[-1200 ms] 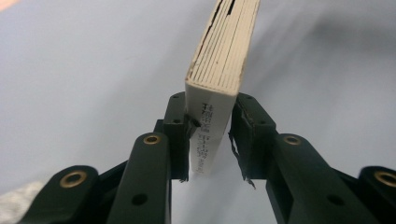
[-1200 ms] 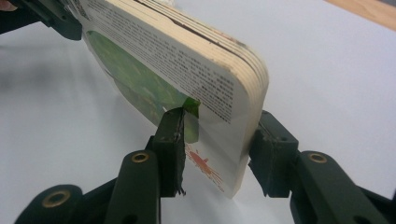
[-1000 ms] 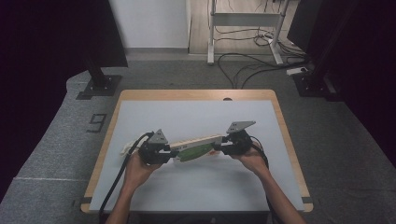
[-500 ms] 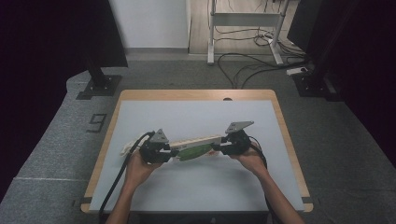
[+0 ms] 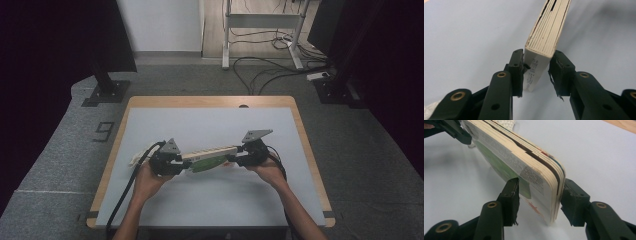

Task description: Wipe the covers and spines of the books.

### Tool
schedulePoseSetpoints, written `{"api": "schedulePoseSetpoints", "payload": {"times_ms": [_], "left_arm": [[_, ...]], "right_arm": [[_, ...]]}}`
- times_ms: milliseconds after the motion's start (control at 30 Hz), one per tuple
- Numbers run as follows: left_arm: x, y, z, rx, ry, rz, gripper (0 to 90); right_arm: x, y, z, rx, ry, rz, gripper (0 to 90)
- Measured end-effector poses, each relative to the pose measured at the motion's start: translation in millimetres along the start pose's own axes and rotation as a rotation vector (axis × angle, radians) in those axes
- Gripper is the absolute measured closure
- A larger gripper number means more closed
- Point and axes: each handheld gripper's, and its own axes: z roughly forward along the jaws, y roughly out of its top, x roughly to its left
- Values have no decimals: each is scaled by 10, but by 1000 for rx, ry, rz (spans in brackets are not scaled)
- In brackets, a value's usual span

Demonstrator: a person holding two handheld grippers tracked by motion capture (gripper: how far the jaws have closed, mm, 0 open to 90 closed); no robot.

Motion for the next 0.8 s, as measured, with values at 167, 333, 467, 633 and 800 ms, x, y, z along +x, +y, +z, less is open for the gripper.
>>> {"api": "schedulePoseSetpoints", "payload": {"times_ms": [167, 333, 467, 633, 800], "left_arm": [[-16, -10, -6, -5, -6, 0, 641], [-50, -26, -17, -10, -16, 2, 635], [-91, -35, -28, -9, -21, 7, 628], [-168, -65, -38, -15, -27, 1, 604], [-247, -124, -23, -25, -25, -35, 533]], "right_arm": [[18, -1, -30, -1, -1, -2, 468], [31, -10, -62, -7, 5, 0, 464], [56, -29, -91, -7, 16, 3, 464], [102, -70, -125, 1, 25, 7, 449], [156, -114, -157, 12, 38, 8, 412]]}}
